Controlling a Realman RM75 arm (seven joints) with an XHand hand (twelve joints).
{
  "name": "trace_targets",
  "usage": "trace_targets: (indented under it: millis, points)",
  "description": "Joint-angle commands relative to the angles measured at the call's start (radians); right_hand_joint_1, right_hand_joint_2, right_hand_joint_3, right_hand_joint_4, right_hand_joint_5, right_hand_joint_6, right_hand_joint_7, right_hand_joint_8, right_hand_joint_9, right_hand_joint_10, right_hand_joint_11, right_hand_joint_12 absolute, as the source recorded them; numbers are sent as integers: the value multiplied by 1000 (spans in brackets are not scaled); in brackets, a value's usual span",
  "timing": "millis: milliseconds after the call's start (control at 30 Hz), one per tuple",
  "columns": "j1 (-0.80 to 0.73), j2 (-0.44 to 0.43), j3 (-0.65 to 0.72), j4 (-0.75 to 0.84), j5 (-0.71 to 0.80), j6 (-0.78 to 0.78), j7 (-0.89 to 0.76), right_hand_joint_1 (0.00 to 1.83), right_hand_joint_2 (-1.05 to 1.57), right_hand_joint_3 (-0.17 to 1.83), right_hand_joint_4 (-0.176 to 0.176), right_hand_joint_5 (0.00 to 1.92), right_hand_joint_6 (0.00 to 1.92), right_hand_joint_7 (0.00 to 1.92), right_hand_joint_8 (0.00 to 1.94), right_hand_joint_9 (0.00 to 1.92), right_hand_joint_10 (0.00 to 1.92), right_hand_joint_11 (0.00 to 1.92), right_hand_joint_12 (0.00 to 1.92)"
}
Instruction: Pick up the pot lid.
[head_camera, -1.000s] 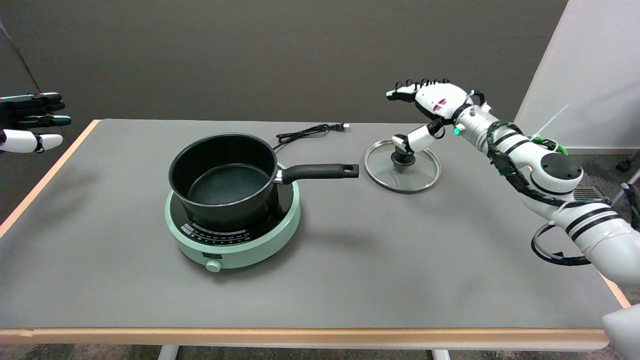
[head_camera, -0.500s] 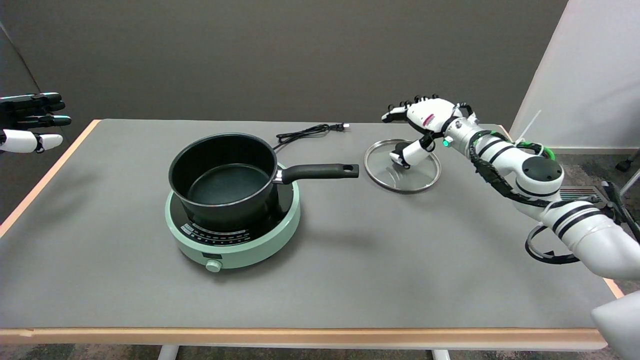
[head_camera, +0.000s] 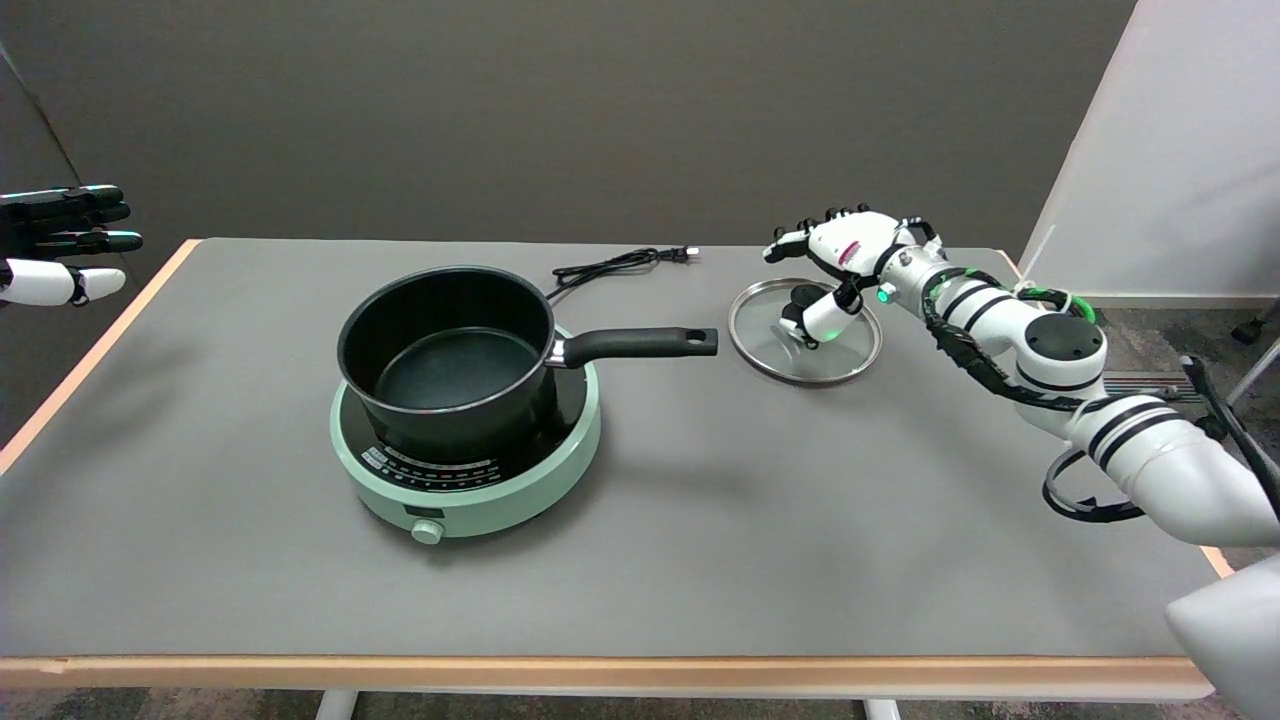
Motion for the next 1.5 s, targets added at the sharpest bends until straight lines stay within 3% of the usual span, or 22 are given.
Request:
trace_targets:
  millis: [33,567,633,667,1500]
  points:
    - [72,-21,-70,-117,-36,-28,-1,738,532,922,143,449,206,524,189,576,318,334,605]
    - [76,-22,-78,-127,-84,-64,-1,801,620,891,176,531,271,653,231,680,401,383,665]
    - [76,-22,-78,-127,-84,-64,-1,751,604,974,176,512,328,660,227,657,465,372,692]
    - [76,-22,-78,-127,-84,-64,-1,810,626,890,176,539,283,661,234,686,408,387,667]
    - [74,-22,-81,-137,-105,-66,-1,842,655,856,176,624,410,710,257,717,440,407,672]
